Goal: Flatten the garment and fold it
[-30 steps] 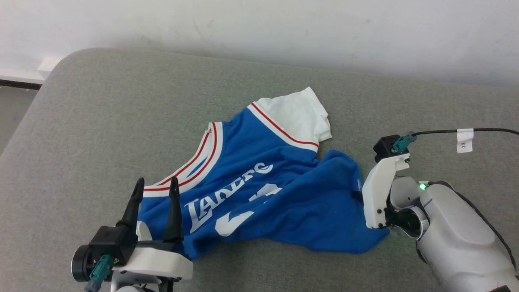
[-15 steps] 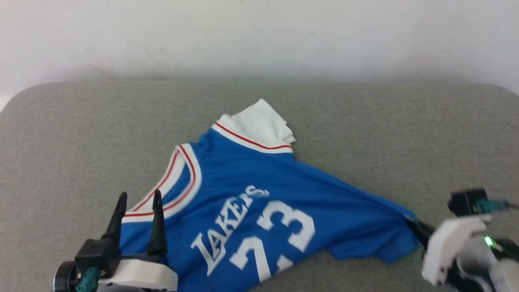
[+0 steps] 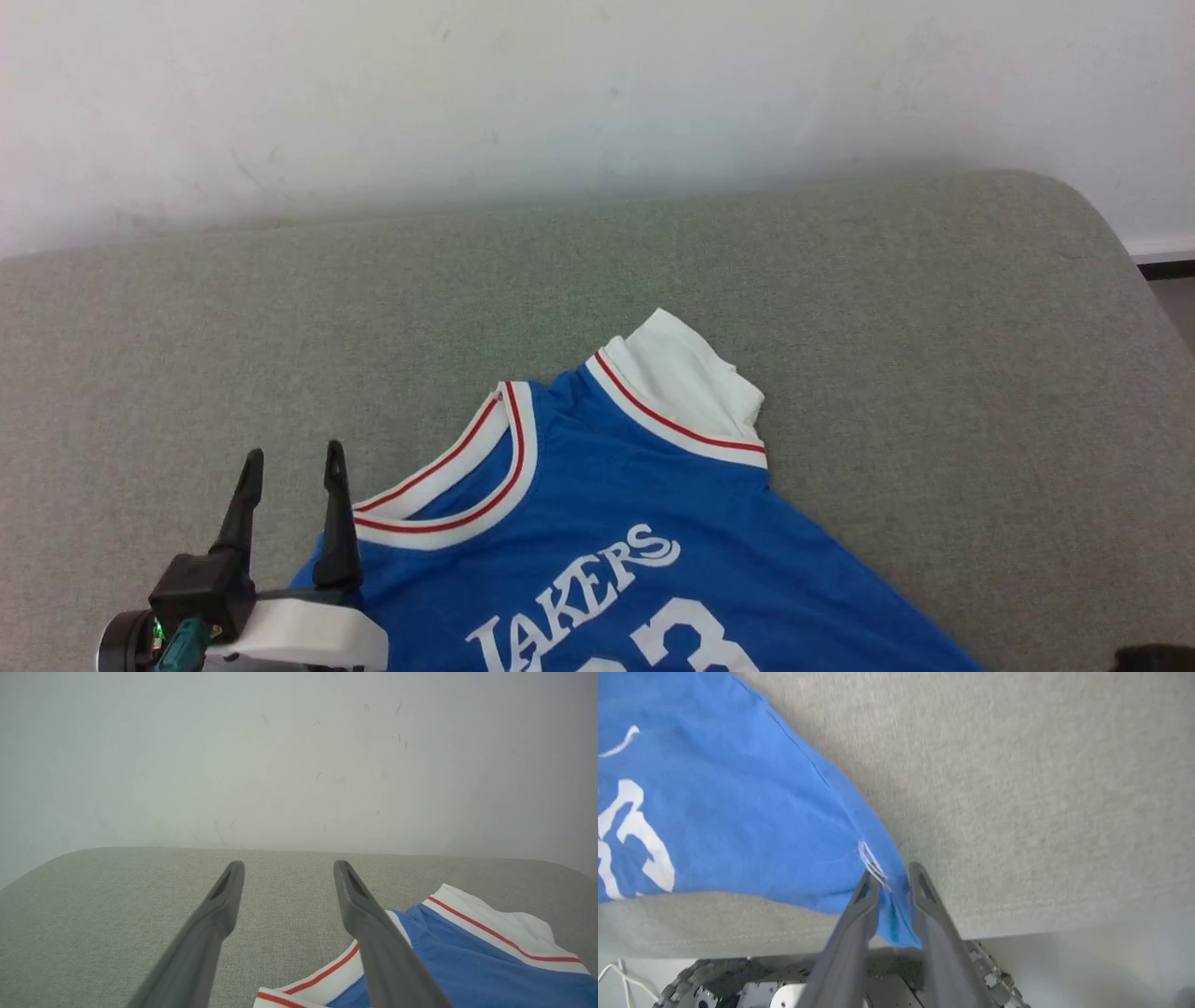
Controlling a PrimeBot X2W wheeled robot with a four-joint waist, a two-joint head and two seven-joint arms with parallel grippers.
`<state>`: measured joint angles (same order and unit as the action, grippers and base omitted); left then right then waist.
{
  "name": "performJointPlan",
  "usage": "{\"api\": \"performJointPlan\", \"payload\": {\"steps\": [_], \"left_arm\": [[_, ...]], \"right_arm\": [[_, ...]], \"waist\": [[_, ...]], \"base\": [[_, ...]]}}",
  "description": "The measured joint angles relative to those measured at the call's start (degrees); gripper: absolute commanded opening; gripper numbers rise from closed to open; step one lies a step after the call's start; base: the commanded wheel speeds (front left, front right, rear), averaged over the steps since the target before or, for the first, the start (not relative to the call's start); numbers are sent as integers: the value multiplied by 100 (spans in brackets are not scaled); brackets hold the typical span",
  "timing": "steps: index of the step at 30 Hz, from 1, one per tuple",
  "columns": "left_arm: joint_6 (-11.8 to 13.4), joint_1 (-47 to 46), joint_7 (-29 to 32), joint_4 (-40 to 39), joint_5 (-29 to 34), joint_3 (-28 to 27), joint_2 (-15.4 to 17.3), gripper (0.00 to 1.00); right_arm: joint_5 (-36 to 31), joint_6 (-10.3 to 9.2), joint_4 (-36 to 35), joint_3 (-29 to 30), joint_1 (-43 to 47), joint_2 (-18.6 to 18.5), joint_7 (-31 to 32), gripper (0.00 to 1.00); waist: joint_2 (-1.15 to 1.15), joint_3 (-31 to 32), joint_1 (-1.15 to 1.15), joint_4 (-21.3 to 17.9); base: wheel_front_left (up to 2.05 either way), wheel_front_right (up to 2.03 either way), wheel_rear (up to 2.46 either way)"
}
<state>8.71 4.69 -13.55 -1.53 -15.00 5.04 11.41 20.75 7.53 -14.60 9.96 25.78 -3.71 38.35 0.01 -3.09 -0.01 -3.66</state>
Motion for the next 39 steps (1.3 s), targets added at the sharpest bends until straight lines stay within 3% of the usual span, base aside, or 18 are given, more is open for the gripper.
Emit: {"api": "performJointPlan", "payload": {"steps": [7,11,23,32,36,37,38,39], "left_arm": [[45,-12,10,-63,-13,24,-31,100],[68,-84,-1,-123,-14,58,-103,100],[-14,-582,-78,-15,-23,269,-375,100],[-149,-896,-118,101,-12,375,-579,100],[-189,-953,-118,115,1,358,-635,100],[-214,-953,-118,125,7,347,-645,100],[-220,-953,-118,138,8,328,-657,100],[-220,-953,-118,153,10,307,-666,100]], "right_arm": [[-114,-1,322,131,-1390,44,-1741,100],[-135,-1,1173,-181,-2465,14,-2023,100],[577,-1,4045,-1724,-5527,-948,-1259,100],[1024,-1,5521,-2785,-6688,-1256,-915,100],[1218,1,6094,-3094,-6978,-1344,-467,100],[1294,0,6165,-3154,-7062,-1354,-331,77],[1363,-5,6207,-3220,-7124,-1373,-227,33],[1421,-8,6216,-3276,-7162,-1408,-160,5]], "waist": [[0,-143,0,150],[0,-291,1,282],[0,-772,2,990],[0,-1154,2,1523],[0,-1290,0,1709],[0,-1312,0,1745],[0,-1330,0,1776],[0,-1340,0,1797]], "base": [[0,0,0],[0,0,0],[0,0,0],[0,0,0],[0,0,0],[0,0,0],[0,0,0],[0,0,0]]}}
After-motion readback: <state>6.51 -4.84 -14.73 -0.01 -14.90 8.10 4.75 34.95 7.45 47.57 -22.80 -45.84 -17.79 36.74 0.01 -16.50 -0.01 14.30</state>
